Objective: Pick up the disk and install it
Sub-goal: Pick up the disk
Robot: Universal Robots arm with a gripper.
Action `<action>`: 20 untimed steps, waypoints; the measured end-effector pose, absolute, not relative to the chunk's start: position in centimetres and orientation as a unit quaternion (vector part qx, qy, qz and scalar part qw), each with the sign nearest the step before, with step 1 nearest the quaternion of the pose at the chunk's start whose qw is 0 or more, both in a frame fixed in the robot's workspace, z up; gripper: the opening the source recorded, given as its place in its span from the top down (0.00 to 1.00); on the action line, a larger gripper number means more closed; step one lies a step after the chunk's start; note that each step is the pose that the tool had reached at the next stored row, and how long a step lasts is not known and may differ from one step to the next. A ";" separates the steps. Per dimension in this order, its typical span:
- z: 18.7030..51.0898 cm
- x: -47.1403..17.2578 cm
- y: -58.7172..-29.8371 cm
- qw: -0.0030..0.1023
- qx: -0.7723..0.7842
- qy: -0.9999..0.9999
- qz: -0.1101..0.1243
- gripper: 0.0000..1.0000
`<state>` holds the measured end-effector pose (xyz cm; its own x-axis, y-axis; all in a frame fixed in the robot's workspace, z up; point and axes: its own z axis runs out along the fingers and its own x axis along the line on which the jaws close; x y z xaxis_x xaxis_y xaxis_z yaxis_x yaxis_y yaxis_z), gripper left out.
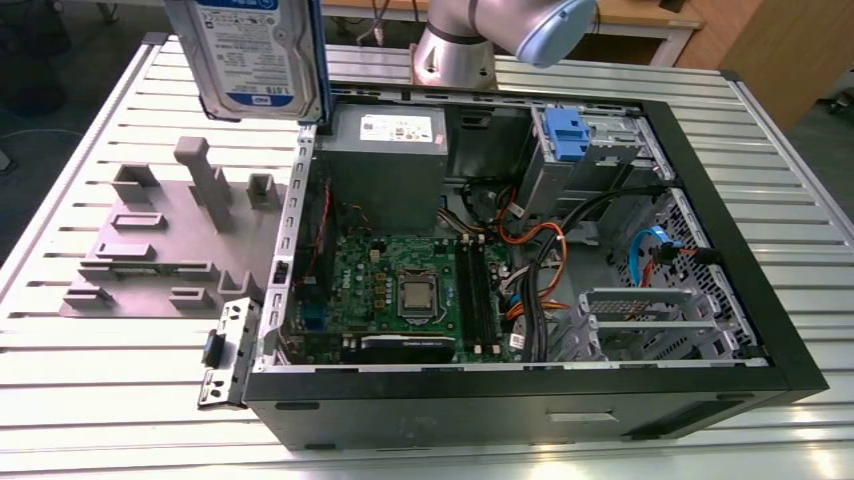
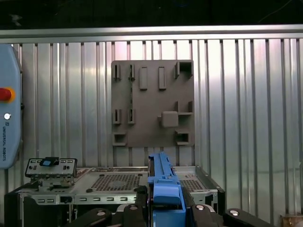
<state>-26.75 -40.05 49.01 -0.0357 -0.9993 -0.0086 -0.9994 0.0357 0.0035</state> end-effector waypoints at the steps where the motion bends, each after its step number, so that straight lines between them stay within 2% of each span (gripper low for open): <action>1: 49.0 -26.7 -40.4 0.002 -0.694 0.720 0.004 0.64; 20: 48.0 -21.4 -41.9 0.003 -0.694 0.720 0.003 0.64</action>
